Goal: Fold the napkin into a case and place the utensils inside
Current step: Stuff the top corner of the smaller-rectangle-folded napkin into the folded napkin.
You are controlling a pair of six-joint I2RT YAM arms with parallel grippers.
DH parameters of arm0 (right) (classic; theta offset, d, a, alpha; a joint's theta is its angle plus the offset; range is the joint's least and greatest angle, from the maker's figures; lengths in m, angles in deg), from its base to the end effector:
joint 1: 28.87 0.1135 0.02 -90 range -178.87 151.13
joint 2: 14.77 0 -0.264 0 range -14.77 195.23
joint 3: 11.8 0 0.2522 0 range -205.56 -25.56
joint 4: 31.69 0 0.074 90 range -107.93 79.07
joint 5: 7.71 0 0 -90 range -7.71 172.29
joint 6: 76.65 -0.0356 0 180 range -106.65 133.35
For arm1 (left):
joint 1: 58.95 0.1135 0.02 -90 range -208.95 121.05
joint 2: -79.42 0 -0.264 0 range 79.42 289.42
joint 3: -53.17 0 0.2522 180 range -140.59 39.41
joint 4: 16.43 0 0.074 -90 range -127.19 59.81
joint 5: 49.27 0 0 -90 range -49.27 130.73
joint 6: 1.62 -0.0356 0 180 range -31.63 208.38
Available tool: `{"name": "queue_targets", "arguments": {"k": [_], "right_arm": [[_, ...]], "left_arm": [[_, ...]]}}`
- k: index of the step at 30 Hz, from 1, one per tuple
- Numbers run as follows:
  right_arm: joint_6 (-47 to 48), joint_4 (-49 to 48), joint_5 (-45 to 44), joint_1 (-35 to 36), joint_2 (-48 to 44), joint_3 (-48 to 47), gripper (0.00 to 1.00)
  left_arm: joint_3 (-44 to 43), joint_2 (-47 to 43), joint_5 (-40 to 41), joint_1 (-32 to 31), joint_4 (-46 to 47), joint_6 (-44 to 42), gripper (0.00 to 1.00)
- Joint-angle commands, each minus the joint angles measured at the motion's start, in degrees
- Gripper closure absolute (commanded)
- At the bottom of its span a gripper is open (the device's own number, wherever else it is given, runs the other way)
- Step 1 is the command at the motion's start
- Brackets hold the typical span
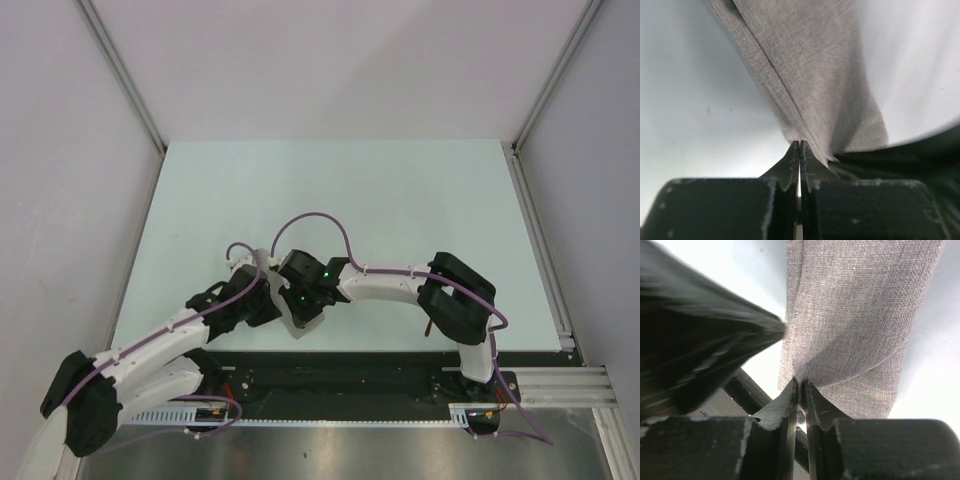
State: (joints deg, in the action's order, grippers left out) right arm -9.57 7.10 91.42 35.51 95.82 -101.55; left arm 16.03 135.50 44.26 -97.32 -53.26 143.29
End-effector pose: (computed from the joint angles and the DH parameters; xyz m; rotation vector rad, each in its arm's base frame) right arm 0.1695 0.3665 0.1767 -1.0425 2.5841 0.6828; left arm 0.1369 -0.1056 0.1602 -0.4041 2.6063 -0.5346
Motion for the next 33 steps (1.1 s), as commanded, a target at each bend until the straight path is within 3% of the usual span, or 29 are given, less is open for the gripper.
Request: {"name": "queue_targets", "arguments": {"k": [1,5,12,19,20,24,30,33], "right_arm": [[-1.51,-1.92,1.16,0.13,0.77,1.71,0.84],[-1.95,-3.24,1.51,-0.22,0.16,3.56,0.84],[-3.36,-5.96,2.21,-0.48,-0.63,5.85,0.83],[-3.72,-4.56,2.30,-1.36,-4.49,5.94,0.76],[-3.54,-3.86,1.87,-1.71,-5.46,6.20,0.69],[-2.57,-3.85,1.25,-3.12,-11.08,6.38,0.62],[-4.41,-9.82,5.46,-6.28,-12.68,8.13,0.59],[-7.57,-17.72,8.71,-6.37,-10.48,11.54,0.61]], "left_arm": [[-5.27,-7.55,5.42,0.48,-8.03,-2.18,0.99],[-8.79,-7.74,2.37,4.52,-6.22,-3.85,0.98],[-9.49,7.00,-5.46,7.43,4.61,-4.46,1.00],[-5.37,13.00,-1.16,8.57,6.81,-7.10,1.00],[-5.19,13.01,0.24,8.57,6.64,-8.15,1.00],[-4.93,13.80,1.22,8.93,7.16,-10.00,1.00],[-4.22,14.85,-0.10,9.89,9.36,-10.53,1.00],[-4.05,14.15,-0.80,10.33,9.88,-10.79,1.00]]}}
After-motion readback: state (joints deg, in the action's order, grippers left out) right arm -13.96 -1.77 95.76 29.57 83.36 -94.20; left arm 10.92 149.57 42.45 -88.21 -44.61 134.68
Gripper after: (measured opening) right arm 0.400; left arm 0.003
